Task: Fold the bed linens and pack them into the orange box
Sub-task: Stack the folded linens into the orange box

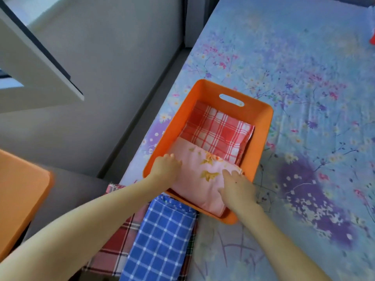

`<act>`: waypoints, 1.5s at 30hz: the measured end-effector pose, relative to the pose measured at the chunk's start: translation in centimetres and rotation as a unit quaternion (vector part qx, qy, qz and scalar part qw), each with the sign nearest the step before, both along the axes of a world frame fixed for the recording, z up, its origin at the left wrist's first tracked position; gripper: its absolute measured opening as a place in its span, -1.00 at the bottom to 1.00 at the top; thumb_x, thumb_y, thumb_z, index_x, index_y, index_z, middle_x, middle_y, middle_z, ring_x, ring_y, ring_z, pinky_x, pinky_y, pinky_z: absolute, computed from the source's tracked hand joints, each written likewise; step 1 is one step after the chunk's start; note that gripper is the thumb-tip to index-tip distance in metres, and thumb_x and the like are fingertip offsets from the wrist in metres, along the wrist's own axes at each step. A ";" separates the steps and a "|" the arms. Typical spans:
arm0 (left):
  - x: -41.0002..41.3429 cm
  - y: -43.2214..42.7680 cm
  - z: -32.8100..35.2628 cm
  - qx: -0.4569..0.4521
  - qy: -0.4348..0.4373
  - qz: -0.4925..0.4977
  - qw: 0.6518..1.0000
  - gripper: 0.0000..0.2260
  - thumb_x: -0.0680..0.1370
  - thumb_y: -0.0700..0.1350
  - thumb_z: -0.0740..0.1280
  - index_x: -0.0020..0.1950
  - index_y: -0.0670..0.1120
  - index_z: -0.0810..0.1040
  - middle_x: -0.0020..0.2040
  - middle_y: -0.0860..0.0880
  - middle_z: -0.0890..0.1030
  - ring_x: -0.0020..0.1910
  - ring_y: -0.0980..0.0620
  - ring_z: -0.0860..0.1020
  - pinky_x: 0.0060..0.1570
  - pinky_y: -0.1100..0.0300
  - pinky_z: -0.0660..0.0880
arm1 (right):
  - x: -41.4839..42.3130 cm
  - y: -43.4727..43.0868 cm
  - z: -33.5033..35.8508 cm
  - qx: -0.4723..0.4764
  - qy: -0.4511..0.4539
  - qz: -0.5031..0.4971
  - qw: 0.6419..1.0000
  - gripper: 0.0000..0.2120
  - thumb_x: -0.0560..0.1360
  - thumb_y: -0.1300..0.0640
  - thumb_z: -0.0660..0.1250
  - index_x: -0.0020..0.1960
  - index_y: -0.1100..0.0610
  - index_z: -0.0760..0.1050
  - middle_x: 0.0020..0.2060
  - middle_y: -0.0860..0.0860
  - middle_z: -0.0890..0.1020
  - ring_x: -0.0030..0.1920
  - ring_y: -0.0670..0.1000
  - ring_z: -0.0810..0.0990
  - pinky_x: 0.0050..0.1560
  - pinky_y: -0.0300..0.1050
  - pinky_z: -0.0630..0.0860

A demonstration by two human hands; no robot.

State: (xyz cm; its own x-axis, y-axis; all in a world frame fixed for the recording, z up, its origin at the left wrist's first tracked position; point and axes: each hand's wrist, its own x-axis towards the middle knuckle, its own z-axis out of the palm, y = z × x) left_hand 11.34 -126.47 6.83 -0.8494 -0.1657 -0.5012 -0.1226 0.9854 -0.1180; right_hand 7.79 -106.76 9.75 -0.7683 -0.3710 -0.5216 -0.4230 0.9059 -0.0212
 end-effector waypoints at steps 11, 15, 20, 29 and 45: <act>-0.6 0.0 -1.4 0.089 -0.123 0.041 0.988 -0.66 0.67 -0.16 -0.03 0.40 -0.21 0.31 0.38 -0.23 0.38 0.34 -0.19 0.37 0.33 -0.03 0.31 | -1.4 -1.9 -6.4 0.154 -0.045 0.039 0.986 -0.15 0.54 -0.03 0.25 0.52 -0.06 -0.34 0.49 0.29 -0.20 0.47 0.38 -0.16 0.44 0.31 -0.04; 0.5 -2.0 0.8 0.181 -0.070 0.109 0.975 -0.74 0.59 -0.19 0.18 0.27 -0.19 0.41 0.21 -0.15 0.51 0.17 -0.14 0.48 0.09 0.10 0.40 | 0.1 -1.9 -2.8 -0.003 0.061 0.033 0.998 -0.42 0.51 0.11 0.31 0.48 0.07 0.19 0.44 0.24 0.23 0.42 0.31 0.20 0.31 0.33 0.20; 4.4 -4.7 5.2 0.334 0.056 0.233 0.912 -0.85 0.51 -0.21 0.29 0.06 -0.09 0.52 -0.13 0.02 0.57 -0.13 -0.02 0.57 -0.06 0.16 0.49 | 8.7 -1.7 1.1 -0.361 0.037 -0.020 0.932 -0.87 0.51 0.15 0.29 -0.15 0.14 0.58 -0.31 -0.01 0.60 -0.29 0.00 0.56 -0.31 -0.03 0.52; 11.6 -7.5 7.2 0.322 0.205 0.298 0.875 -0.97 0.51 -0.17 0.35 -0.09 -0.05 0.54 -0.22 0.09 0.57 -0.23 0.08 0.55 -0.22 0.34 0.43 | 14.7 -2.8 -10.1 -0.269 -0.347 -0.542 0.717 -0.81 0.47 0.17 0.41 0.03 0.15 0.45 -0.04 0.03 0.61 -0.13 0.00 0.60 -0.25 -0.08 0.54; 14.1 -3.2 11.3 0.234 0.019 -0.144 0.961 -0.10 0.27 0.07 0.49 0.51 0.15 0.09 0.54 0.06 0.06 0.53 -0.02 -0.06 0.46 -0.13 -0.11 | 18.2 -3.6 4.4 -0.580 -0.188 -0.225 0.760 -0.70 0.25 0.28 0.49 -0.10 0.00 0.56 -0.18 -0.06 0.63 -0.12 -0.08 0.59 -0.10 -0.19 0.50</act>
